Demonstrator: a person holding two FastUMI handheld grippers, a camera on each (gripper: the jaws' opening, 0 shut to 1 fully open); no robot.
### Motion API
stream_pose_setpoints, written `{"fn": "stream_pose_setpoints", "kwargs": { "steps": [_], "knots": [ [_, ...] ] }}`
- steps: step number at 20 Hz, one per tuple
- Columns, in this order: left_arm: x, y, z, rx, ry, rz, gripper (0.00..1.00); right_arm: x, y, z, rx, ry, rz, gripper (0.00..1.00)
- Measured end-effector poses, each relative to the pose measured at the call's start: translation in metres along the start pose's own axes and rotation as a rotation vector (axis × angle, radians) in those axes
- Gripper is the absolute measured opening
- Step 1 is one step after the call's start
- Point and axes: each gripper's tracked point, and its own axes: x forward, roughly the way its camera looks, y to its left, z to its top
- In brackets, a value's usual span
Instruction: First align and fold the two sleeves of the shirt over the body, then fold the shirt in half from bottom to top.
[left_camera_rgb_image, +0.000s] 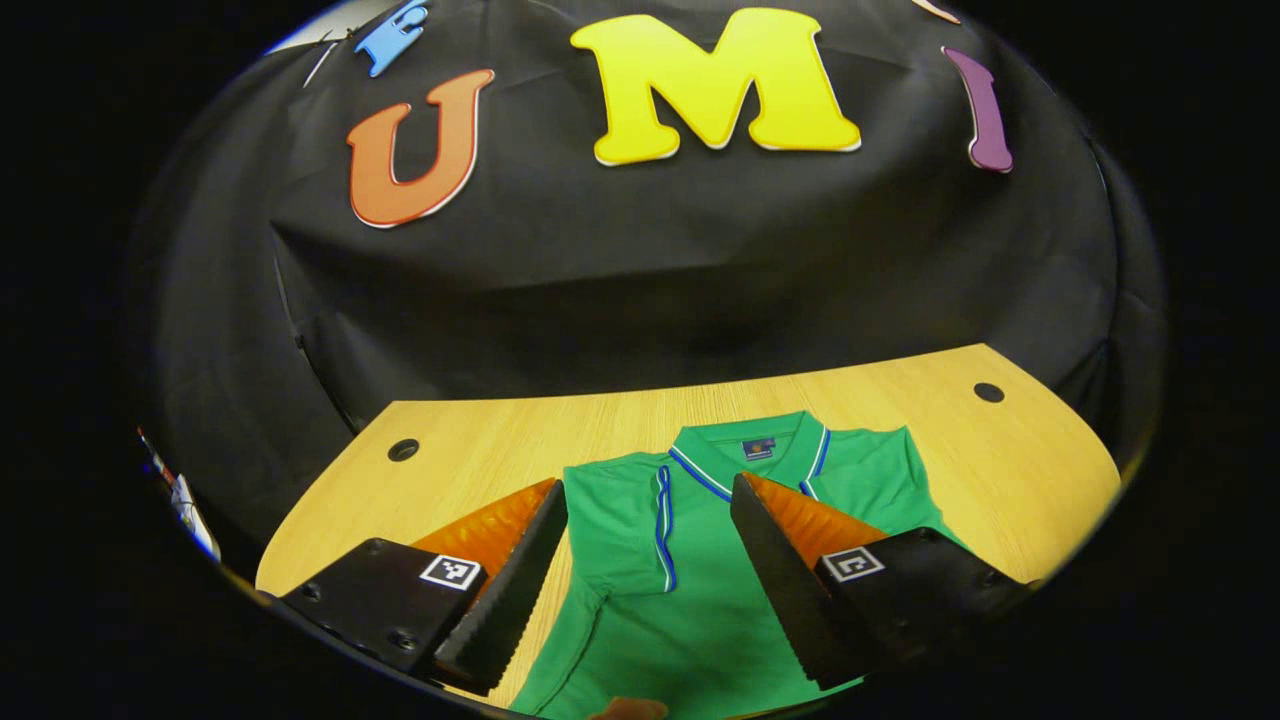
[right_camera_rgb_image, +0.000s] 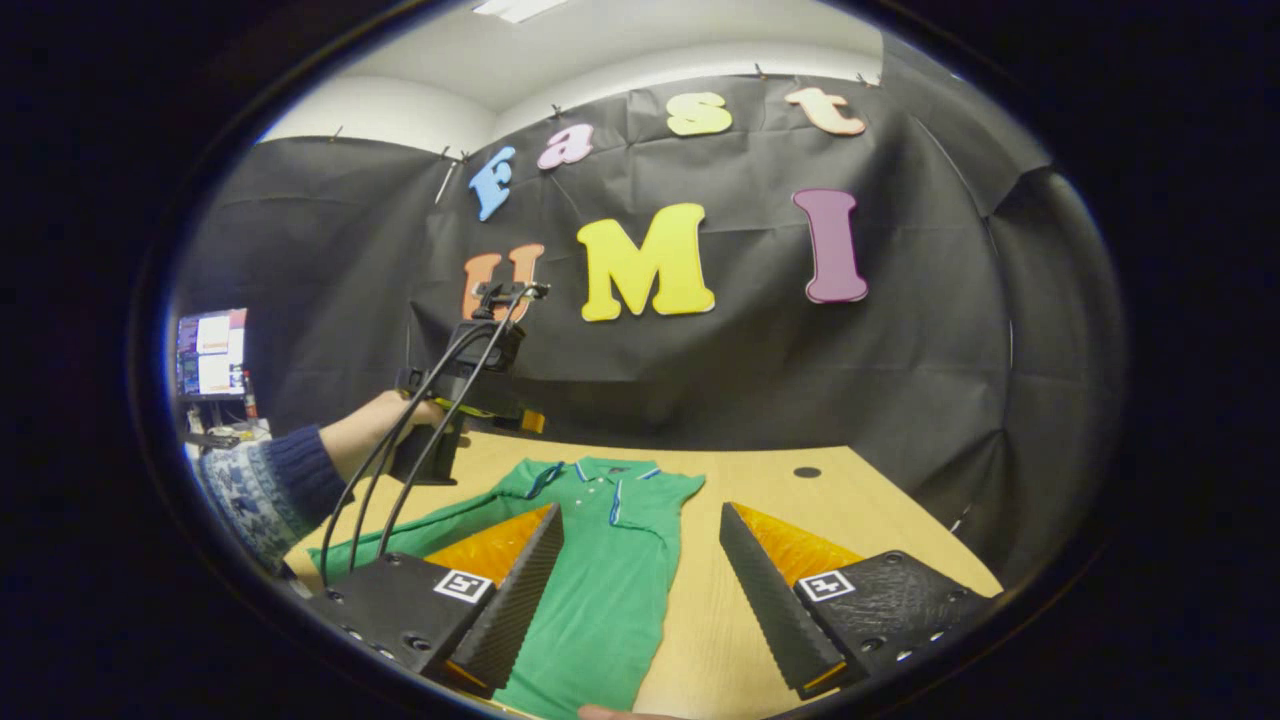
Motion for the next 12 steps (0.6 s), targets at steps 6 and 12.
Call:
{"fn": "stream_pose_setpoints", "kwargs": {
  "steps": [6,12],
  "knots": [
    [-0.097,0.023,-0.004,-0.057,-0.097,-0.002,1.0,-0.035,0.023,0.013,-0.008,-0.043,-0.017,0.95],
    [-0.178,0.033,-0.079,-0.052,-0.135,-0.026,1.0,-0.064,0.027,-0.023,-0.006,0.0,-0.042,0.97]
  ]
}}
